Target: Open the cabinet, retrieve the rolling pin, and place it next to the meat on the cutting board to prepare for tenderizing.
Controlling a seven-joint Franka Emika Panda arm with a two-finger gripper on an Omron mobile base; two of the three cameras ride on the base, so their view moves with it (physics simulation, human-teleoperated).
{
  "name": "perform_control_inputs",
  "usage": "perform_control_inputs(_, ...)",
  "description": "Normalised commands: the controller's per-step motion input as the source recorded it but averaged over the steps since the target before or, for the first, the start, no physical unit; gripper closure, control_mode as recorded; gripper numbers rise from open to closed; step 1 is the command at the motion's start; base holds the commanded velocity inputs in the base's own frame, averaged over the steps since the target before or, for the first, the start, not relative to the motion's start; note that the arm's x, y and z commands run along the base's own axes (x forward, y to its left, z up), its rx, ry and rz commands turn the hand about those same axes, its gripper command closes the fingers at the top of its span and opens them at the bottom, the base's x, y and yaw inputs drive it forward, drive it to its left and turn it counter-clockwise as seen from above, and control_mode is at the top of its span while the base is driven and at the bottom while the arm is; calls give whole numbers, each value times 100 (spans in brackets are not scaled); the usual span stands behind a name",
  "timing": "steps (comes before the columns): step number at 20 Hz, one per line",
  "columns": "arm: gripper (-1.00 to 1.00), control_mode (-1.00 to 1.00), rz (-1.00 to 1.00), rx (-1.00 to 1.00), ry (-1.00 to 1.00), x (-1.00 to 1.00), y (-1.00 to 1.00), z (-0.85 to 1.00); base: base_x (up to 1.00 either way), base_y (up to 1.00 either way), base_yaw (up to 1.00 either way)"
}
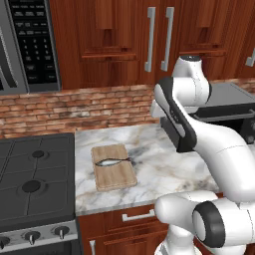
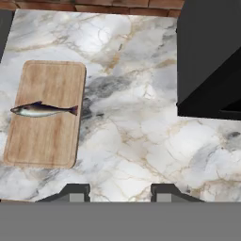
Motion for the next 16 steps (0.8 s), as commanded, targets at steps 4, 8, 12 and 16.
perform_control_inputs(4, -100, -100, 0, -1, -4, -7, 7, 0, 0, 0, 0)
perform_control_inputs(8, -100, -100, -1, -6, -20, -40, 1, 5, 0, 0, 0)
perform_control_inputs(12, -100, -100, -2, -7, -32, -55, 0, 27, 0, 0, 0)
perform_control_inputs(16, -100, -100, 0, -1, -31, -54, 0, 47, 0, 0, 0)
